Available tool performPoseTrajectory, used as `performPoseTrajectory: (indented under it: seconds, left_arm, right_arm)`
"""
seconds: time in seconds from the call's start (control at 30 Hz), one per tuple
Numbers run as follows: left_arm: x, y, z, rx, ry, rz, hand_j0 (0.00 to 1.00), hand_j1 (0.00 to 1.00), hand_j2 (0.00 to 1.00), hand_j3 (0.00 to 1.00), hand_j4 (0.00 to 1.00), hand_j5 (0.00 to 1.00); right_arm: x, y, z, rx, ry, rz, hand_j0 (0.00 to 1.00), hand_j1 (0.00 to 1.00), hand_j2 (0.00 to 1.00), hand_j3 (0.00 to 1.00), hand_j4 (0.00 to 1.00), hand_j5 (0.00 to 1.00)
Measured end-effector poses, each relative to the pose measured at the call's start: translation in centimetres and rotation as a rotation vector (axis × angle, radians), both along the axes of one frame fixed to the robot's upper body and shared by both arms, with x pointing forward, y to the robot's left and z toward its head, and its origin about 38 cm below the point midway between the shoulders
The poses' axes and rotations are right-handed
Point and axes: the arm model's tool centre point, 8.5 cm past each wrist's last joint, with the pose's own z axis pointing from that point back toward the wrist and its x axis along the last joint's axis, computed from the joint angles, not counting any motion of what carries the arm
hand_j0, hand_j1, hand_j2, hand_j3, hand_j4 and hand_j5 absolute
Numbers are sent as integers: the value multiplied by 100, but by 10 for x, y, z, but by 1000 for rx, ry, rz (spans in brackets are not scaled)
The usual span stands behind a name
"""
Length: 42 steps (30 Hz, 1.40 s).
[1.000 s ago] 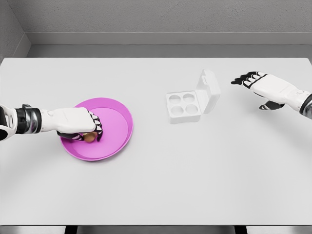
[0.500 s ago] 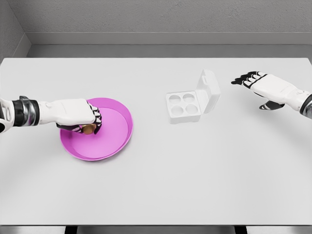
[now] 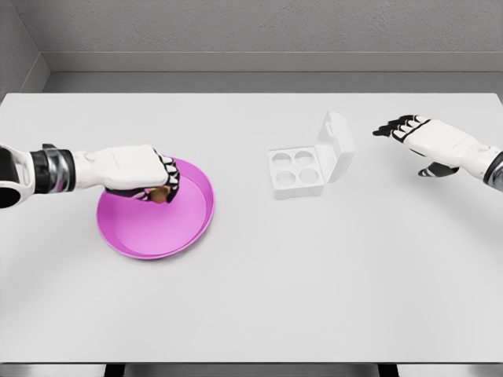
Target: Pack egg into the box and close the box lid
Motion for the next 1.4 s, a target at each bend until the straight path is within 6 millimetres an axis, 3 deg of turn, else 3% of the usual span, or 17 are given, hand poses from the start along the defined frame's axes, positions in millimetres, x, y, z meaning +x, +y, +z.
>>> performPoseTrajectory:
  seconds: [0.77,1.4]
  left_arm:
    - [13,-61,19,-197,-63,-49,40,40,40,40,40,40]
    - [25,-108,9,-292,-34,-58,40,40,40,40,40,40]
  right_arm:
    - [0,0,0,0,0,0,100,100,100,100,100,100]
    - [0,-1,0,-1,1,-2,100,100,100,100,100,100]
